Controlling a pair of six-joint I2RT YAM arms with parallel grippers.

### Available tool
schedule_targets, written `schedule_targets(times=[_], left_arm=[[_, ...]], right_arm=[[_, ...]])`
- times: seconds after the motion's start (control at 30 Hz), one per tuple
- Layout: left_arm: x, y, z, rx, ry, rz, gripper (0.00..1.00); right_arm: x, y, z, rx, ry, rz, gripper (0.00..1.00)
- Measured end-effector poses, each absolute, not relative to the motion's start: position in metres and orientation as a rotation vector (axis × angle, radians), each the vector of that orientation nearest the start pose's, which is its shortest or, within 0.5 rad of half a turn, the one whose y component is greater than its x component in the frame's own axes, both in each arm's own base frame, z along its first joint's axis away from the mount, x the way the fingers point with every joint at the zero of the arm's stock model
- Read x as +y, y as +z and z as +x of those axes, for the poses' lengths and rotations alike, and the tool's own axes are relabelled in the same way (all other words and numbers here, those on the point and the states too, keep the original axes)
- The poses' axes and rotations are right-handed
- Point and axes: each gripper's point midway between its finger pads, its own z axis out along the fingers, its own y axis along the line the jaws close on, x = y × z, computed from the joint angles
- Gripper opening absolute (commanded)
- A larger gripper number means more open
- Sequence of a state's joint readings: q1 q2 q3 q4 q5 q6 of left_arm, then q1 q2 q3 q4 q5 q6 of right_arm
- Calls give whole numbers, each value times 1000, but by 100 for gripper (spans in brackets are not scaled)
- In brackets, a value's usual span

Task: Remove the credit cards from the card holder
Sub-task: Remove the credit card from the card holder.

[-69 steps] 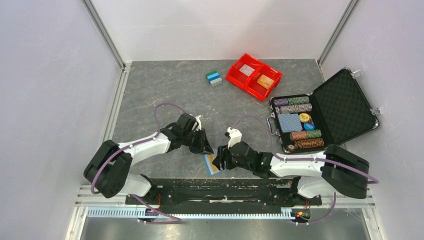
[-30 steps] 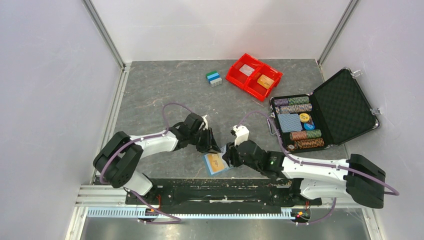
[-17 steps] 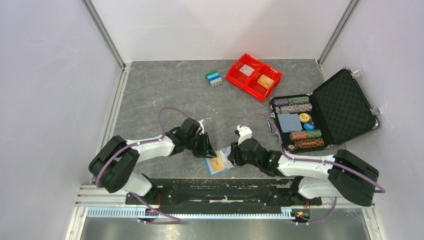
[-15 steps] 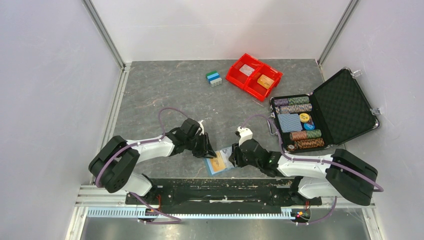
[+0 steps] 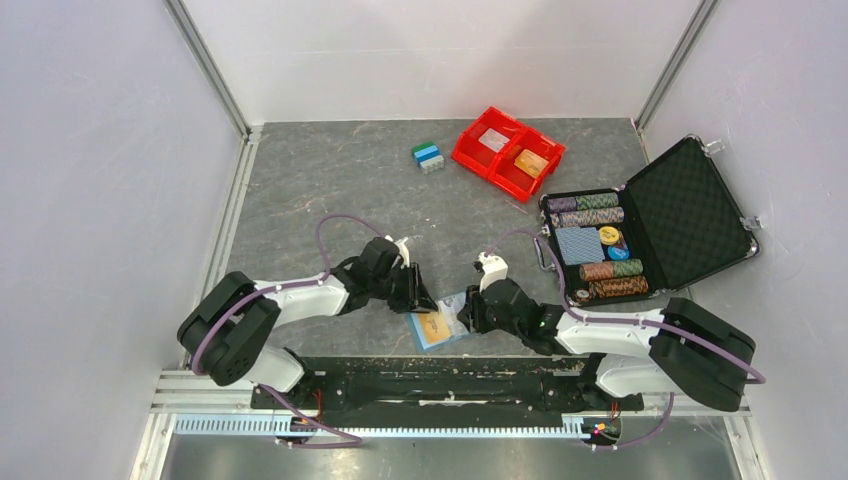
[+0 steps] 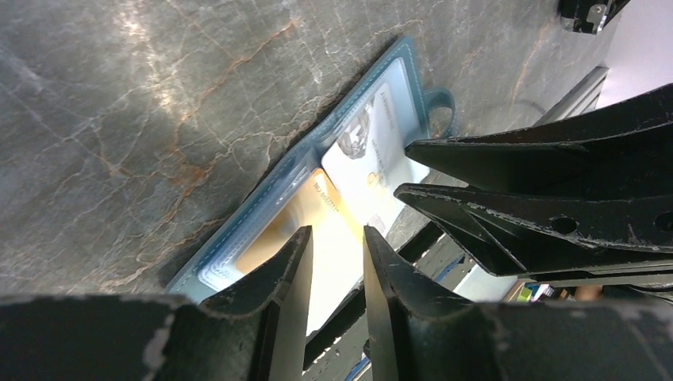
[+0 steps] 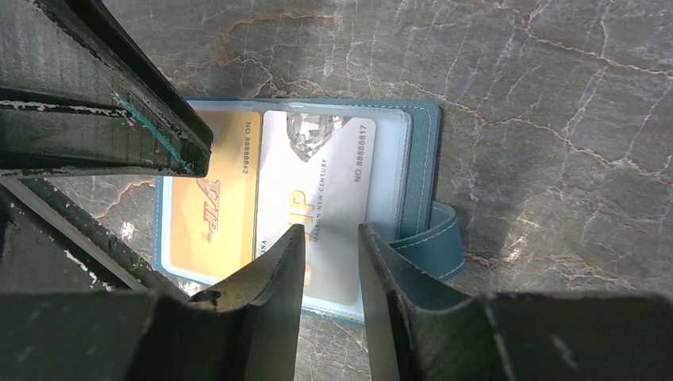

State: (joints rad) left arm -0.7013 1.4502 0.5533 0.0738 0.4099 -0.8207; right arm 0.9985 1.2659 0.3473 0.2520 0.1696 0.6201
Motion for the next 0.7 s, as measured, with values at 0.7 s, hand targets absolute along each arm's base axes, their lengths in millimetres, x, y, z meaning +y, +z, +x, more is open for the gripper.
schedule_targets(times=[0.7], left_arm=[[-279,31,175,2695,-1083,52,34]], right_arm=[[284,61,176,2235,475,-503,71]])
